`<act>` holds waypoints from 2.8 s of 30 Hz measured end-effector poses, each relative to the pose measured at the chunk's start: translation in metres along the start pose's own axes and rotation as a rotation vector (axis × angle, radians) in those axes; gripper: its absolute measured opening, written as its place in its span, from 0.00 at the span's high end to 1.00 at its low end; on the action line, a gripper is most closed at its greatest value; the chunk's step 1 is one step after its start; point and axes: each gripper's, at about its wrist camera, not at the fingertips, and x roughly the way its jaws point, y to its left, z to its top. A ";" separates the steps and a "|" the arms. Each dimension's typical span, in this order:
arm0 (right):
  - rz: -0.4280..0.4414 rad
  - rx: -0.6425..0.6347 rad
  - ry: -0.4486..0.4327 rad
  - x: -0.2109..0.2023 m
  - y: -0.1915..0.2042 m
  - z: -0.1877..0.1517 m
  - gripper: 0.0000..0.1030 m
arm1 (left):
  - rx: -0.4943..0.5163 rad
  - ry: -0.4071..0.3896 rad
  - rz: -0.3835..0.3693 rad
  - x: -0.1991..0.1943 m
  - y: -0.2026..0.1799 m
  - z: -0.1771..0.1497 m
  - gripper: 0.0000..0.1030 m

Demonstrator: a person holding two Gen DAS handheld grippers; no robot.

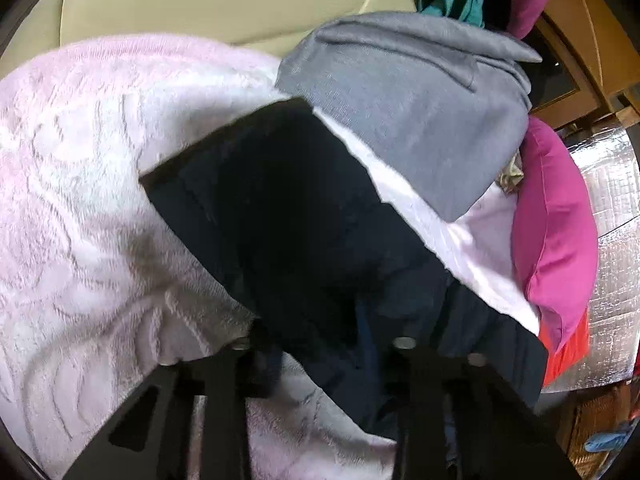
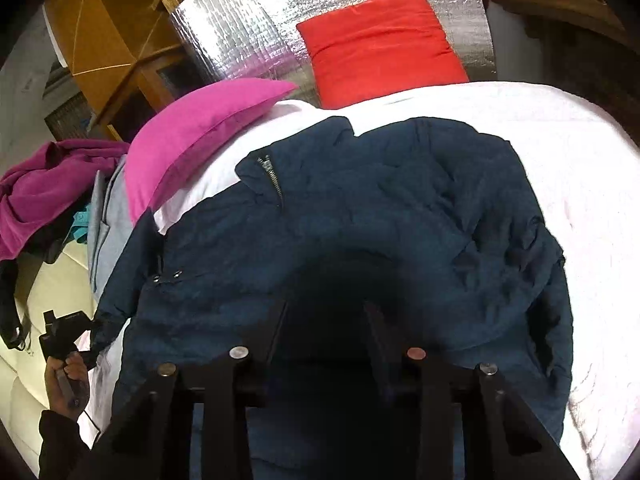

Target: Fold large clothes

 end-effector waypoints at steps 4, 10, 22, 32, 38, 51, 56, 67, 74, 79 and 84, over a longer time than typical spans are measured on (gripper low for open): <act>-0.004 0.022 -0.020 -0.006 -0.006 0.002 0.61 | 0.092 -0.060 -0.004 -0.015 -0.024 -0.003 0.89; -0.042 0.062 -0.084 -0.024 -0.020 0.010 0.60 | 0.365 -0.180 -0.051 -0.067 -0.102 -0.040 0.91; -0.022 0.224 -0.071 -0.038 -0.061 0.014 0.46 | 0.904 -0.163 -0.331 -0.127 -0.228 -0.202 0.92; -0.004 0.312 -0.103 -0.054 -0.088 0.015 0.44 | 1.081 0.136 -0.351 -0.068 -0.252 -0.301 0.88; 0.001 0.325 -0.119 -0.061 -0.092 0.015 0.36 | 1.104 0.320 -0.221 -0.038 -0.258 -0.313 0.29; 0.070 0.031 -0.087 -0.047 0.000 0.015 0.35 | 0.794 0.207 -0.173 -0.090 -0.178 -0.174 0.23; 0.006 -0.243 -0.062 -0.022 0.080 0.003 0.28 | 0.674 0.191 -0.030 -0.062 -0.149 -0.151 0.24; -0.407 -0.599 -0.011 0.067 0.149 -0.019 0.28 | 0.658 0.240 0.051 -0.030 -0.148 -0.155 0.25; -0.080 -0.070 -0.064 0.038 0.079 0.025 0.31 | 0.701 0.231 0.092 -0.022 -0.153 -0.159 0.25; 0.184 0.433 0.009 0.044 -0.012 0.026 0.30 | 0.693 0.223 0.104 -0.022 -0.153 -0.156 0.25; 0.316 0.637 0.021 0.046 -0.053 0.017 0.30 | 0.720 0.198 0.122 -0.023 -0.157 -0.159 0.25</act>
